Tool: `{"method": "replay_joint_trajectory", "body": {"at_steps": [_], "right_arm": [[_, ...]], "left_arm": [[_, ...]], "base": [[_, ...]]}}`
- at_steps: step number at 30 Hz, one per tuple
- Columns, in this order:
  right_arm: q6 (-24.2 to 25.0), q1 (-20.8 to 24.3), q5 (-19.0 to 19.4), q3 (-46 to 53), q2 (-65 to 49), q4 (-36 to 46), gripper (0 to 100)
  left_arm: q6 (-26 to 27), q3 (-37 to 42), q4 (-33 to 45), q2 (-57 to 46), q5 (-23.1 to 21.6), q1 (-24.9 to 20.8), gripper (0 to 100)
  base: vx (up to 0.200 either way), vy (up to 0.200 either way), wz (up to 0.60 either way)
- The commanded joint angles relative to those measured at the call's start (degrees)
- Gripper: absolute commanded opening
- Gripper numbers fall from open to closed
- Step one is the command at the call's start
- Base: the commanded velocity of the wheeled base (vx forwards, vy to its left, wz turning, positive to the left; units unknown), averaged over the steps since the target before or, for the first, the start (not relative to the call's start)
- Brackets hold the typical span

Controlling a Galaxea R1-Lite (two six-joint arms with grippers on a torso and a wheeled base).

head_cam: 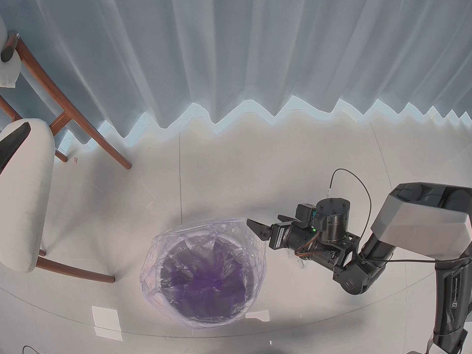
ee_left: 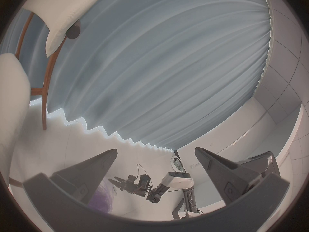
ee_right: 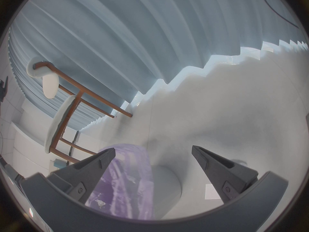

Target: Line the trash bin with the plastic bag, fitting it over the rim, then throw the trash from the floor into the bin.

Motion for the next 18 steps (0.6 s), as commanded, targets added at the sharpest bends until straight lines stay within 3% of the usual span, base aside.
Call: {"method": "replay_joint_trajectory", "body": {"at_steps": [1,8,9,17,18], "right_arm": [[0.2,-0.5,0.1,-1.1,4.5,-0.4,100],[0.6,-0.9,0.1,-2.3,6.0,-0.3,100],[1.3,-0.9,0.1,-2.6,6.3,-0.3,0],[9.5,-0.9,0.2,-8.2,6.4,1.7,0],[11.7,-1.7,0.2,-10.9,6.4,5.5,0]], "left_arm": [[0.0,0.3,-0.1,-0.5,-0.1,-0.2,100],[0.1,1.2,-0.1,-0.4,-0.8,-0.2,100],[0.1,1.2,-0.1,-0.4,-1.1,-0.2,100],[0.1,1.5,-0.1,-0.5,-1.9,-0.1,100],[0.1,1.5,-0.2,-0.5,-1.9,0.2,100]], "base": [[0.000,0.000,0.00],[0.000,0.000,0.00],[0.000,0.000,0.00],[0.000,0.000,0.00],[0.000,0.000,0.00]]}}
